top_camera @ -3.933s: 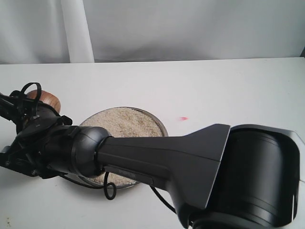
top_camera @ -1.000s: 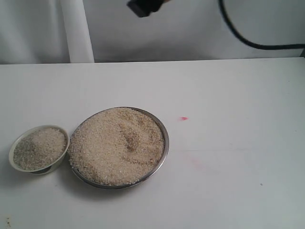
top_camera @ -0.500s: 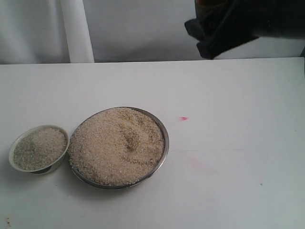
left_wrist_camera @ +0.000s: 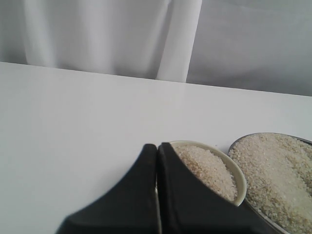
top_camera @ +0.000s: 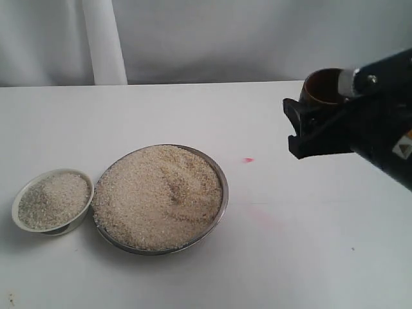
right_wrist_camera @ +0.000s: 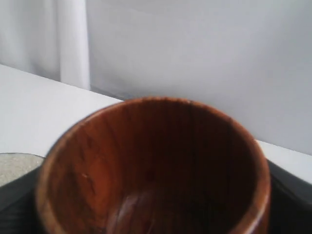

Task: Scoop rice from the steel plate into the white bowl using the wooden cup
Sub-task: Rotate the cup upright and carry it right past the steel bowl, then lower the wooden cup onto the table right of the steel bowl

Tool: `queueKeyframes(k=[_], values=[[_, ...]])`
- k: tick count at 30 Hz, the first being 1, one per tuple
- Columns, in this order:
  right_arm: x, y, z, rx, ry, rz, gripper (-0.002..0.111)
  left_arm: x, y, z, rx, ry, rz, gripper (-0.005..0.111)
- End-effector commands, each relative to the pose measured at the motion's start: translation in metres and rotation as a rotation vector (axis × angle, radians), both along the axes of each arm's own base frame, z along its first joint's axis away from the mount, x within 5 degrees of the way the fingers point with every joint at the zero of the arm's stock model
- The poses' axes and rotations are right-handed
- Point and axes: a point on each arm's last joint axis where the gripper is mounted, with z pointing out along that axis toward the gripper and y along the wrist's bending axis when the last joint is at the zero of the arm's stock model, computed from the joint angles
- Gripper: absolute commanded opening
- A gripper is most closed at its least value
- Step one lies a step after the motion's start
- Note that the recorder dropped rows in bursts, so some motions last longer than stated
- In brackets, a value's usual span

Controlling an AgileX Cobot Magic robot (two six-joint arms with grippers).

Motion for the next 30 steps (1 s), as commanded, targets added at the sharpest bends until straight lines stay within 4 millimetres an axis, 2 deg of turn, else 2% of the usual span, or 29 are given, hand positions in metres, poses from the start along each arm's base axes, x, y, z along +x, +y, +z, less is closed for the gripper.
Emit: queueKeyframes(k=[1, 4, 8, 14, 16, 22, 26, 30], values=[[-0.019, -0.005, -0.022, 0.041, -0.022, 0.075, 0.0, 0.0, 0.0, 0.0, -0.005, -0.003, -0.002, 0.0], [-0.016, -0.002, -0.038, 0.021, -0.016, 0.099, 0.0, 0.0, 0.0, 0.0, -0.005, -0.003, -0.002, 0.0], [0.0, 0.006, -0.085, 0.018, 0.047, 0.106, 0.0, 0.0, 0.0, 0.0, -0.005, -0.003, -0.002, 0.0], [0.012, 0.015, -0.119, 0.057, 0.046, 0.129, 0.0, 0.0, 0.0, 0.0, -0.005, -0.003, -0.002, 0.0], [0.018, 0.019, -0.119, 0.084, 0.045, 0.137, 0.0, 0.0, 0.0, 0.0, -0.005, -0.003, -0.002, 0.0], [0.042, 0.029, -0.121, 0.013, 0.173, 0.136, 0.0, 0.0, 0.0, 0.0, -0.005, -0.003, -0.002, 0.0], [0.051, 0.035, -0.125, -0.171, 0.201, 0.204, 0.0, 0.0, 0.0, 0.0, -0.005, -0.003, -0.002, 0.0], [0.049, 0.04, -0.128, -0.306, 0.199, 0.33, 0.0, 0.0, 0.0, 0.0, -0.005, -0.003, -0.002, 0.0]])
